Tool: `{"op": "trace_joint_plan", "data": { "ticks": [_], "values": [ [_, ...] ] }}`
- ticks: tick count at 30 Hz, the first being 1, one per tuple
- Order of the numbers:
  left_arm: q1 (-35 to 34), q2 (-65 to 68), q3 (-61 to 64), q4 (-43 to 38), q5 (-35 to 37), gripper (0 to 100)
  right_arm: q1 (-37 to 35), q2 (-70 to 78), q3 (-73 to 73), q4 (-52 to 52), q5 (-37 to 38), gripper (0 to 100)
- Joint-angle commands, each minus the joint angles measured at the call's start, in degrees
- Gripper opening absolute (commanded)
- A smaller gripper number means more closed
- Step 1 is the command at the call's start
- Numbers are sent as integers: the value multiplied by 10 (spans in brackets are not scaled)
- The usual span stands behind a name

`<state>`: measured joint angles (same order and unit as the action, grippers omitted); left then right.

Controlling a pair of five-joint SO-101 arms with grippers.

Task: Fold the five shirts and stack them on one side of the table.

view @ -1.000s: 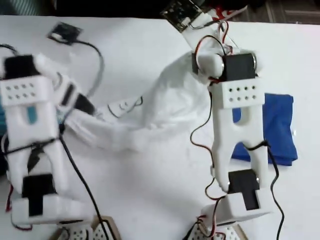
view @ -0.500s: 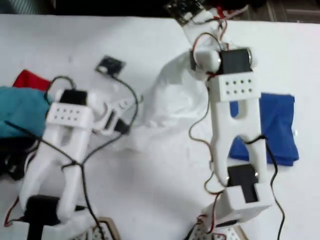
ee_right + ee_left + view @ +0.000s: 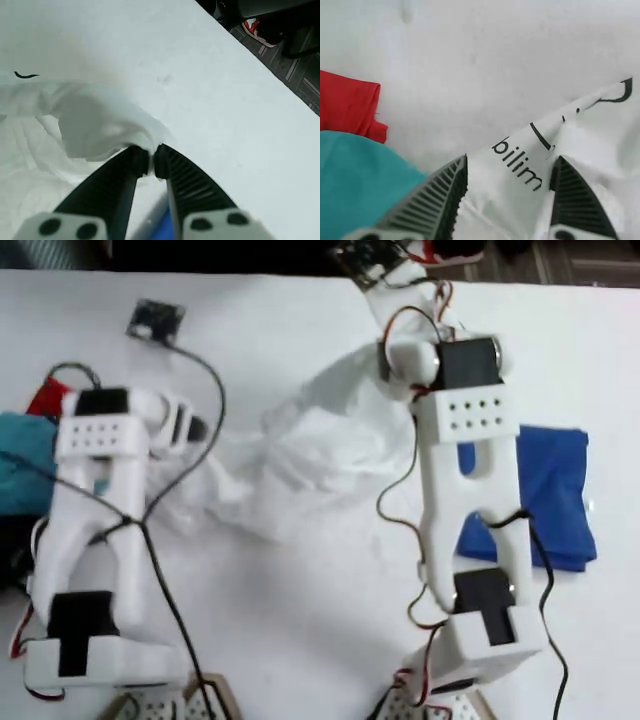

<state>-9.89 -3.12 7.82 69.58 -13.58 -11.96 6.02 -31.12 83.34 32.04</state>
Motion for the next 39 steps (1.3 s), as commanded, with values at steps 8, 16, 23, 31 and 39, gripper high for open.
{"op": "trace_joint_plan", "data": {
  "ticks": [8, 16, 23, 31, 39],
  "values": [
    [65, -3, -270, 302, 4, 272, -3, 41, -9, -10, -5, 19],
    [131, -14, -239, 328, -49, 272, -2, 51, -9, -10, -5, 19],
    [160, 40, -33, 228, -118, 275, 1, 51, -9, -8, -5, 19],
    [111, 220, -43, 136, -157, 271, 0, 51, -9, -8, -5, 19],
    [71, 297, -161, 133, -122, 137, -2, 49, -9, -7, -5, 19]
  ]
}}
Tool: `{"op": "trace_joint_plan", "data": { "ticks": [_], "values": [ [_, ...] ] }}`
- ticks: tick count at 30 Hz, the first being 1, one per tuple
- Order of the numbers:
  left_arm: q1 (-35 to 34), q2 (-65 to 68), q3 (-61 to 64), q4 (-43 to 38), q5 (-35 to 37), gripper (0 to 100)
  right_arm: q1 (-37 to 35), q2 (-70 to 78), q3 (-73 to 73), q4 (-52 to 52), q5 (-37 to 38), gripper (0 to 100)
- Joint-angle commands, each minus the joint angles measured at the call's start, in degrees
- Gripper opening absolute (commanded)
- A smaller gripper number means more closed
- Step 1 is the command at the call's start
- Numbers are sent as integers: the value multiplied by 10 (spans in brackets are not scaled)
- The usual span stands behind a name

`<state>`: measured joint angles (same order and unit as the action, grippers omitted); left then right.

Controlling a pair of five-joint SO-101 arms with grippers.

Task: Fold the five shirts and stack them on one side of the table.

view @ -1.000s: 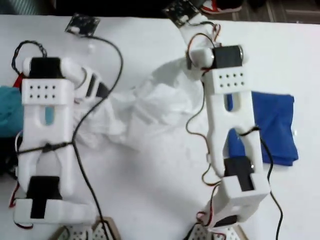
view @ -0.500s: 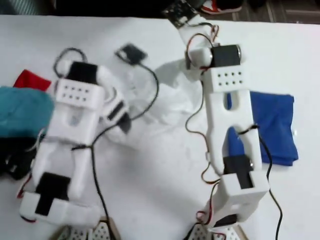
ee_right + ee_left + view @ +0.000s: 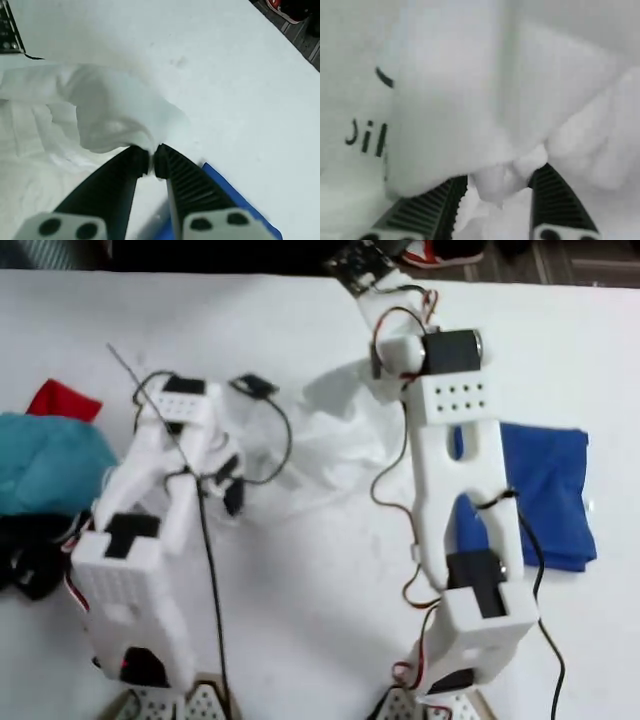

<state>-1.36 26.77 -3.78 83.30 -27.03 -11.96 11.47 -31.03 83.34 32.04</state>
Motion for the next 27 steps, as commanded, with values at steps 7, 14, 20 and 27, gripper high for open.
{"op": "trace_joint_plan", "data": {
  "ticks": [7, 14, 20, 27],
  "values": [
    [-13, -8, -89, 87, 2, 20, 0, -7, -10, -7, -5, 19],
    [-15, -161, -92, 150, 5, 22, 1, -7, -10, -7, -5, 19],
    [-32, -283, -36, 187, -18, 22, -2, -19, -10, 7, -3, 19],
    [-55, -409, 220, 178, -111, 23, -22, -60, -10, 105, 1, 19]
  ]
}}
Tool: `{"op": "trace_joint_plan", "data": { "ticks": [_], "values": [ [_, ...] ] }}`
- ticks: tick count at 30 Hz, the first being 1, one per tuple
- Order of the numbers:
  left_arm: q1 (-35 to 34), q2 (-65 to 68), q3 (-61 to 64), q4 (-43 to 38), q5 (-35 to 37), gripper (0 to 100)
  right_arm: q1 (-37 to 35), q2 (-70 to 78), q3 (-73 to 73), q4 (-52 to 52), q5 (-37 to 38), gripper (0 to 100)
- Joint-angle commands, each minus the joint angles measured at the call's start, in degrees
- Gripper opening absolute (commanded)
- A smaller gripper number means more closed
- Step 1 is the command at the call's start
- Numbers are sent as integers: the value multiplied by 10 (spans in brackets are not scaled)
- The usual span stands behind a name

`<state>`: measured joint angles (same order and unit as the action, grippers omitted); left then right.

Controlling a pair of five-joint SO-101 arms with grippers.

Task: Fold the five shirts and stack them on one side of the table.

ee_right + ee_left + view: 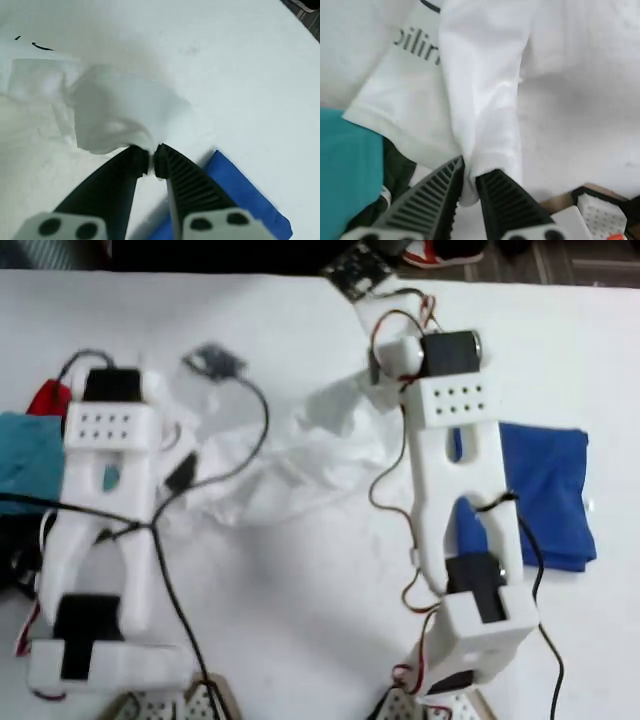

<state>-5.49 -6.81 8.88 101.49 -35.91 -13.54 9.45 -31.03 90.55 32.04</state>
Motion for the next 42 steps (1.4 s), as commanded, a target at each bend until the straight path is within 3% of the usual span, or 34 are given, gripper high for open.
{"op": "trace_joint_plan", "data": {
  "ticks": [1, 6, 8, 12, 16, 22, 26, 31, 37, 42],
  "values": [
    [-20, -100, 127, -11, -27, 23, -10, -45, -10, 44, 1, 19],
    [-53, -246, 287, -45, -120, 31, -29, -62, -3, 78, 11, 19],
    [-70, -300, 335, -55, -151, 86, -31, -63, 11, 76, 20, 19],
    [-100, -402, 349, -58, -146, 273, -39, -66, 47, 76, 23, 19],
    [-92, -461, 335, -57, -141, 272, -40, -67, 61, 76, 19, 19],
    [-81, -453, 338, -57, -118, 271, -38, -67, 61, 76, 19, 19],
    [-24, -407, 365, -61, -108, 269, -40, -67, 61, 76, 19, 19],
    [36, -328, 431, -156, -109, 197, -38, -66, 62, 76, 19, 19],
    [63, -256, 497, -265, -105, 197, -35, -66, 62, 76, 19, 19],
    [62, -231, 515, -306, -7, 256, -13, -66, 61, 76, 19, 19]
  ]
}}
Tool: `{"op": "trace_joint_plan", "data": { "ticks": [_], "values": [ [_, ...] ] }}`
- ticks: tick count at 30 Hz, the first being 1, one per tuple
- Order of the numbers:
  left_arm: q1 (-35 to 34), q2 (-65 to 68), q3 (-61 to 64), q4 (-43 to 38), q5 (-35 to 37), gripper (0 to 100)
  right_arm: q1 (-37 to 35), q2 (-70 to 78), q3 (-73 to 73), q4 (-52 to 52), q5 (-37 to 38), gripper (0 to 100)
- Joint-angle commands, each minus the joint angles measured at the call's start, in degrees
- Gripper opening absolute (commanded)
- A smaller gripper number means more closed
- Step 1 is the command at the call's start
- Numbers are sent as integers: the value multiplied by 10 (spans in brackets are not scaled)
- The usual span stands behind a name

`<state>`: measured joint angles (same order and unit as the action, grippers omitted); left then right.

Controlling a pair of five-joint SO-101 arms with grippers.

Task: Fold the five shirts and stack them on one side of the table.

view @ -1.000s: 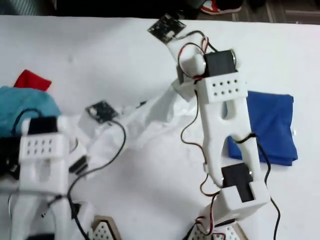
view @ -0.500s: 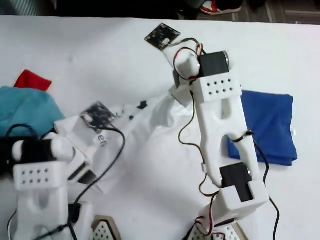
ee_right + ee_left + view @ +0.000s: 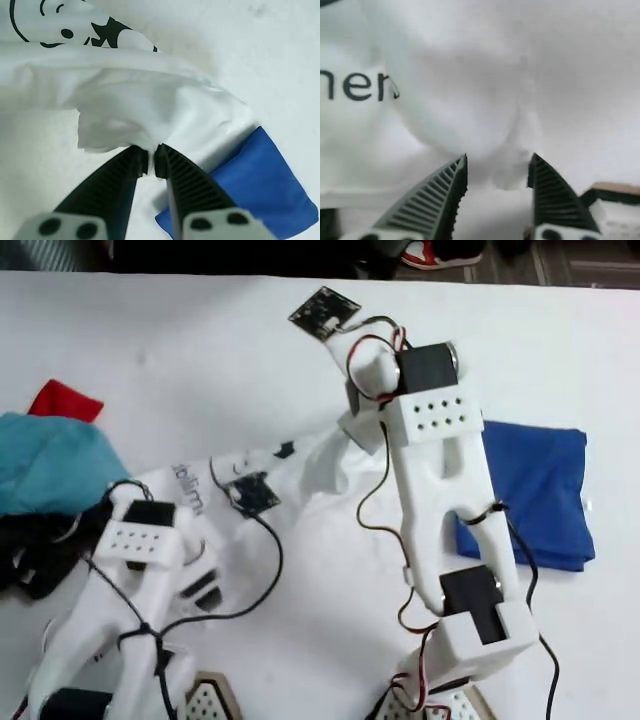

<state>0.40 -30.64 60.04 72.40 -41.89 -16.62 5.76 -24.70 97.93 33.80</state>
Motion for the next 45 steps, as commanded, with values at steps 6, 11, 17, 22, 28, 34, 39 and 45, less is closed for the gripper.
{"op": "trace_joint_plan", "data": {
  "ticks": [6, 11, 17, 22, 28, 34, 39, 45],
  "values": [
    [5, 11, 5, -11, 104, 283, 36, -30, -4, 2, 3, 19],
    [5, 12, 33, -47, 105, 282, 30, -30, -7, 2, 3, 19],
    [6, 13, 71, -100, 105, 237, 30, -34, -8, 2, 3, 19],
    [21, 13, 76, -100, 105, 202, 30, -60, -8, 1, 4, 19],
    [65, 13, 84, -103, 103, 82, 30, -81, -8, 2, 5, 19],
    [52, 7, 65, -88, 101, 22, 35, -105, -7, 2, 6, 19],
    [-7, 6, -102, 49, 100, 22, 36, -144, -7, 2, 6, 19],
    [-85, 6, -405, 191, 100, 22, 44, -222, -8, -5, 6, 19]
  ]
}}
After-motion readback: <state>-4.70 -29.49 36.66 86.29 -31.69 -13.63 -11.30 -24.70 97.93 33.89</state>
